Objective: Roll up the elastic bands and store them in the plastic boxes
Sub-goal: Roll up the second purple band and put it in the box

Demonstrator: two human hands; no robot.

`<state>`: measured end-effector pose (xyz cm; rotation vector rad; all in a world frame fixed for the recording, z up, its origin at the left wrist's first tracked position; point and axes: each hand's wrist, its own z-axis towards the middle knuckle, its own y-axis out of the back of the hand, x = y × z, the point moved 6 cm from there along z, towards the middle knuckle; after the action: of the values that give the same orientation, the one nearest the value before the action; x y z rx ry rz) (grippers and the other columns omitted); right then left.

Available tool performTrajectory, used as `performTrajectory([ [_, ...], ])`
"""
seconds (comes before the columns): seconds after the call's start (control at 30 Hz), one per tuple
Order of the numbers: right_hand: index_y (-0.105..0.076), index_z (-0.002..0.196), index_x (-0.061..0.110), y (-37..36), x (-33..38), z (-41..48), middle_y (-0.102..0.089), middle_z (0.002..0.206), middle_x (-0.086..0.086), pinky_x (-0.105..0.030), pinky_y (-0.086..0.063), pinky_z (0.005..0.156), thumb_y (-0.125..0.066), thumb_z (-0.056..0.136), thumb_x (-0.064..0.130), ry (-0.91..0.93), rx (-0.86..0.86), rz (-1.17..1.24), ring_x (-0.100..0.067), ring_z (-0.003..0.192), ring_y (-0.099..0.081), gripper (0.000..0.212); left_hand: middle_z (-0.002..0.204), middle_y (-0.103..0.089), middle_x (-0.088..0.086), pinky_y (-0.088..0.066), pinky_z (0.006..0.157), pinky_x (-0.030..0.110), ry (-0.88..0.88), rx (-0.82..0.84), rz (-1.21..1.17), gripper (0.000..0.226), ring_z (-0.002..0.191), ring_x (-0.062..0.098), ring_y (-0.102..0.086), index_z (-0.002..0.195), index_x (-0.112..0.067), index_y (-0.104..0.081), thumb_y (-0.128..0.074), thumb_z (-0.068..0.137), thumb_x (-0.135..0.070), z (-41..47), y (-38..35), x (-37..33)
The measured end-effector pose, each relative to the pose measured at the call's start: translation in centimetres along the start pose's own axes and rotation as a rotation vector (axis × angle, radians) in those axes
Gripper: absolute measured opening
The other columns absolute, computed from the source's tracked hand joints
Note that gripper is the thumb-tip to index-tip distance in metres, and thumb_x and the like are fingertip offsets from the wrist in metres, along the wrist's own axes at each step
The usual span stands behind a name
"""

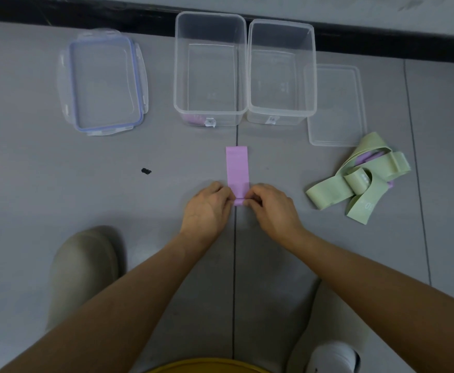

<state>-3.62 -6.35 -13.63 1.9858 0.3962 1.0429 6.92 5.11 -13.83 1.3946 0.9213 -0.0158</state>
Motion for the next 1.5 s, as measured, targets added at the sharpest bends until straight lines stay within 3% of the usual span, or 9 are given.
performTrajectory([
  [0.13, -0.056, 0.092, 0.023, -0.4, 0.3, -0.3, -0.064, 0.093, 0.004, -0.037, -0.048, 0.074, -0.058, 0.093, 0.024, -0.017, -0.012, 0.027, -0.021, 0.085, -0.059, 0.002, 0.09, -0.057, 0.004, -0.045, 0.053, 0.035, -0.047, -0.011, 0.083, 0.017, 0.071, 0.028, -0.058, 0.089, -0.016, -0.061, -0.061, 0.089, -0.032, -0.7, -0.4, -0.1],
  [0.4, -0.058, 0.107, 0.023, -0.2, 0.7, -0.2, -0.065, 0.105, 0.001, -0.038, -0.052, 0.073, -0.058, 0.094, 0.032, 0.084, 0.011, -0.132, -0.025, 0.089, -0.063, 0.016, 0.091, -0.061, 0.004, -0.051, 0.058, 0.038, -0.072, -0.027, 0.055, 0.04, 0.072, 0.031, -0.062, 0.093, -0.018, -0.067, -0.035, 0.091, -0.043, 0.6, 0.0, 0.1],
  [0.73, -0.062, 0.106, 0.024, -0.3, 0.6, 0.5, -0.064, 0.107, 0.001, -0.034, -0.048, 0.076, -0.059, 0.091, 0.027, 0.122, 0.082, -0.13, -0.023, 0.094, -0.062, 0.015, 0.093, -0.061, 0.001, -0.05, 0.059, 0.04, -0.061, 0.012, 0.061, 0.02, 0.074, 0.031, -0.061, 0.091, -0.022, -0.061, -0.047, 0.092, -0.036, -0.1, -0.3, 0.6],
  [0.9, -0.063, 0.104, 0.025, -0.3, 0.5, 0.6, -0.06, 0.1, 0.003, -0.032, -0.048, 0.075, -0.06, 0.092, 0.034, 0.074, 0.087, -0.109, -0.021, 0.087, -0.061, 0.015, 0.092, -0.059, 0.003, -0.048, 0.055, 0.037, -0.077, -0.046, 0.102, 0.027, 0.071, 0.028, -0.058, 0.089, -0.018, -0.063, -0.05, 0.089, -0.042, -0.2, -0.1, 0.1],
  [1.03, -0.066, 0.104, 0.026, 0.0, 0.1, 0.4, -0.056, 0.095, 0.009, -0.027, -0.04, 0.071, -0.064, 0.09, 0.036, 0.016, 0.047, -0.011, -0.015, 0.086, -0.058, 0.017, 0.088, -0.06, 0.003, -0.046, 0.053, 0.033, -0.075, -0.054, 0.122, 0.027, 0.069, 0.028, -0.059, 0.086, -0.019, -0.063, -0.05, 0.086, -0.042, -0.3, 0.0, 0.2],
  [1.27, -0.059, 0.102, 0.024, -0.4, 1.0, -0.3, -0.056, 0.101, 0.001, -0.035, -0.049, 0.061, -0.065, 0.09, 0.035, 0.219, 0.056, -0.191, -0.023, 0.08, -0.061, 0.017, 0.09, -0.065, 0.002, -0.05, 0.056, 0.033, -0.105, -0.086, 0.053, 0.023, 0.068, 0.027, -0.064, 0.092, -0.021, -0.07, -0.052, 0.086, -0.033, -0.7, 0.1, 0.3],
  [1.5, -0.063, 0.103, 0.024, -0.4, 0.7, 0.1, -0.055, 0.101, 0.002, -0.035, -0.048, 0.071, -0.059, 0.094, 0.04, 0.118, 0.079, -0.13, -0.022, 0.087, -0.06, 0.019, 0.086, -0.062, -0.002, -0.05, 0.06, 0.036, -0.06, -0.096, 0.101, 0.019, 0.076, 0.025, -0.059, 0.085, -0.022, -0.065, -0.057, 0.09, -0.038, -0.9, 0.1, 0.5],
])
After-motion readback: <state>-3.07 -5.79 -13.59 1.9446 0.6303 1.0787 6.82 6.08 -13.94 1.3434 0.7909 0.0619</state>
